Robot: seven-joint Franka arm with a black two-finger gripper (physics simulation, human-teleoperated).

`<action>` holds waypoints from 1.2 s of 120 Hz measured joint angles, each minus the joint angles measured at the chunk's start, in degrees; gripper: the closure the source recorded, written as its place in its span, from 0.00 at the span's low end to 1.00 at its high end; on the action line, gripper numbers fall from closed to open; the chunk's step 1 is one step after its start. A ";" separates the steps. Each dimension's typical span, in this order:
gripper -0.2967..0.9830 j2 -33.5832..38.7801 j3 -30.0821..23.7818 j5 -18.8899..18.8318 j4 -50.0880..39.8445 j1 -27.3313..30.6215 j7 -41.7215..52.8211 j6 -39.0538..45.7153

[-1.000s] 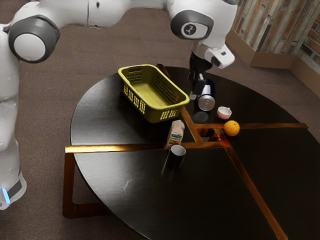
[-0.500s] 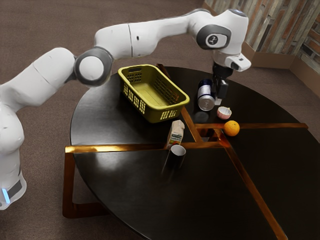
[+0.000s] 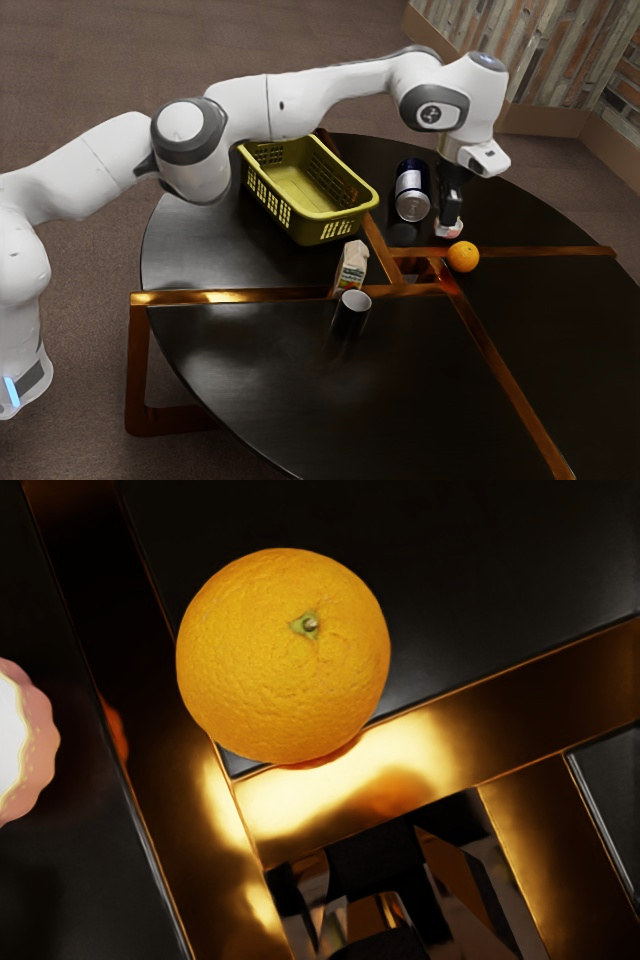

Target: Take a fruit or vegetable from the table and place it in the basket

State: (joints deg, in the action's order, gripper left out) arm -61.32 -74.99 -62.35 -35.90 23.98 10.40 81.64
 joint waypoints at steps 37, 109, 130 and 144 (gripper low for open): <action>0.23 -4.87 -10.53 -8.79 -3.78 2.41 -1.16 4.85; 0.23 -10.09 -11.45 -12.76 -6.46 3.05 -2.33 12.09; 0.23 -10.78 -11.30 -12.78 -6.47 2.84 -2.60 14.24; 0.23 -12.34 -11.40 -12.79 -6.43 2.93 -2.74 15.35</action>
State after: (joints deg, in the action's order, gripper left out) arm -73.66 -86.39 -75.14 -42.33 26.91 7.66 96.99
